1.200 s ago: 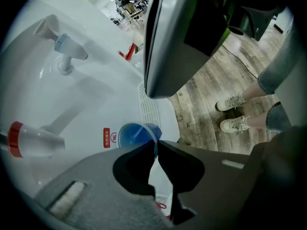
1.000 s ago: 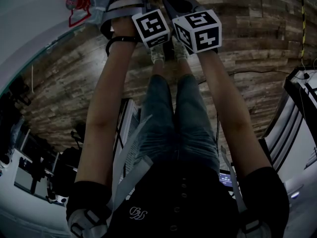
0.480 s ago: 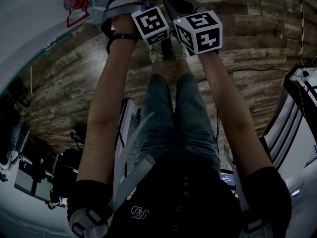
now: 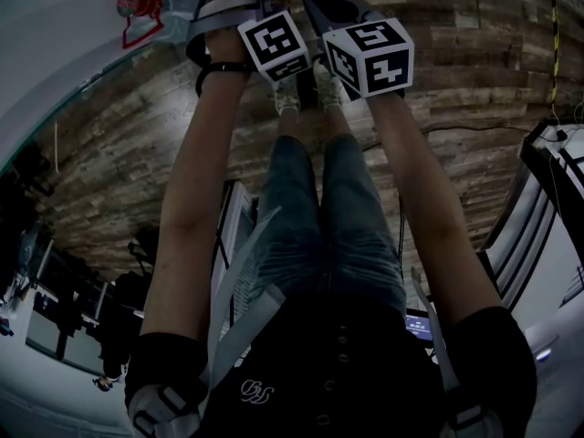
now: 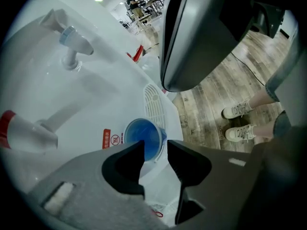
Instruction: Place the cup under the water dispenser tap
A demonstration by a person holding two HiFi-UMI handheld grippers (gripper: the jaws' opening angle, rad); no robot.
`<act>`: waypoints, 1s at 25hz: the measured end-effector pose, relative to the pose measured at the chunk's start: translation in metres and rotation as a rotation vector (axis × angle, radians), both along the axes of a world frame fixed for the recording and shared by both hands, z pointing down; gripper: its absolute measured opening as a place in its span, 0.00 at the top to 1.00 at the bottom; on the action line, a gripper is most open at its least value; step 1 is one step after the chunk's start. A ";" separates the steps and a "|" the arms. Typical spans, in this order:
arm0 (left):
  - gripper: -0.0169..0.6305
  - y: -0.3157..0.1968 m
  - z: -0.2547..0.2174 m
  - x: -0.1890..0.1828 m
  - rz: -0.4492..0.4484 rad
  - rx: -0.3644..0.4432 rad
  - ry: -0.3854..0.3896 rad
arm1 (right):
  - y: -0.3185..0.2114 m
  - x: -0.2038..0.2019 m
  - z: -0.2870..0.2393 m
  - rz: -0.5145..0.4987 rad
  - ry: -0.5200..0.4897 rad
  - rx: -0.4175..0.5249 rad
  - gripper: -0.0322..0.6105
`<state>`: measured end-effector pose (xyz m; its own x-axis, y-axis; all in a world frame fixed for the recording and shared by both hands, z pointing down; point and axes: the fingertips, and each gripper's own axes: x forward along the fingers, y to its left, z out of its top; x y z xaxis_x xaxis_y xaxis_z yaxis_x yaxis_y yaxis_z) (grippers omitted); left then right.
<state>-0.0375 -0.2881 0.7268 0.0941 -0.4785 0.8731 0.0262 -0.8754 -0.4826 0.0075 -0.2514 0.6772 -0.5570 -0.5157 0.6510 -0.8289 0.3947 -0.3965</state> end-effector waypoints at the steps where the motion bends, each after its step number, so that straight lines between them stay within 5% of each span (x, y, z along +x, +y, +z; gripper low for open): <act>1: 0.73 -0.001 -0.002 0.000 -0.005 0.001 0.008 | 0.000 0.000 -0.002 -0.002 0.000 0.001 0.95; 9: 0.73 0.001 -0.031 0.000 -0.058 0.067 0.110 | -0.006 0.002 -0.021 0.009 0.014 0.045 0.95; 25: 0.73 0.016 -0.113 -0.004 -0.266 0.052 0.392 | -0.004 -0.006 -0.079 -0.045 0.045 0.123 0.95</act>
